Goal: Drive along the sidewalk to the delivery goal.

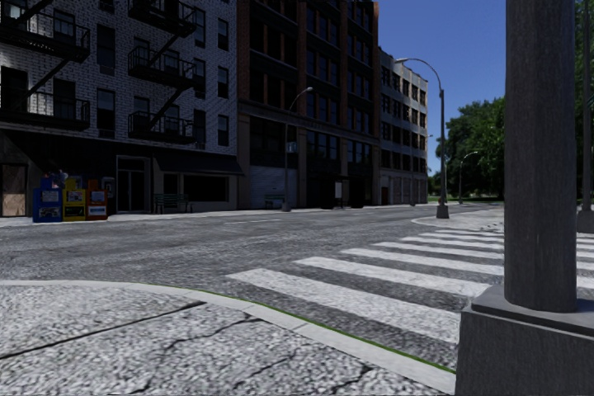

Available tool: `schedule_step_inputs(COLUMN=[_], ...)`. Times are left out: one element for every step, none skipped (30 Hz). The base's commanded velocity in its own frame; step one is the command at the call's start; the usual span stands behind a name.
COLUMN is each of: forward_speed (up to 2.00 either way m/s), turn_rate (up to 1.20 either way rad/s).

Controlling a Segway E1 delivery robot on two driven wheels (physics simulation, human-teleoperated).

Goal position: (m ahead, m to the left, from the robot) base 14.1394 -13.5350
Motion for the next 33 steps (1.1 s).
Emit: schedule_step_inputs(forward_speed=[1.0, 1.0, 1.0, 1.0, 1.0, 1.0, 1.0, 1.0, 0.98, 0.96, 0.95, 0.71, 0.71, 0.71, 0.71, 0.71, 0.71, 0.71, 0.71, 0.71, 0.7, 0.7, 0.69, 0.69, 0.69, 0.69, 0.69, 0.7, 0.72, 0.83, 0.83, 1.01, 1.21], turn_rate=[0.84, 0.84, 0.84, 0.84, 0.84, 0.78, 0.51, 0.51, 0.0, 0.0, 0.0, -0.07, -0.07, -0.18, -0.21, -0.22, -0.22, -0.27, -0.48, -0.67, -0.74, -0.74, -0.75, -0.76, -0.76, -0.76, -0.76, -0.76, -0.76, -0.75, -0.75, -0.75, -0.75])
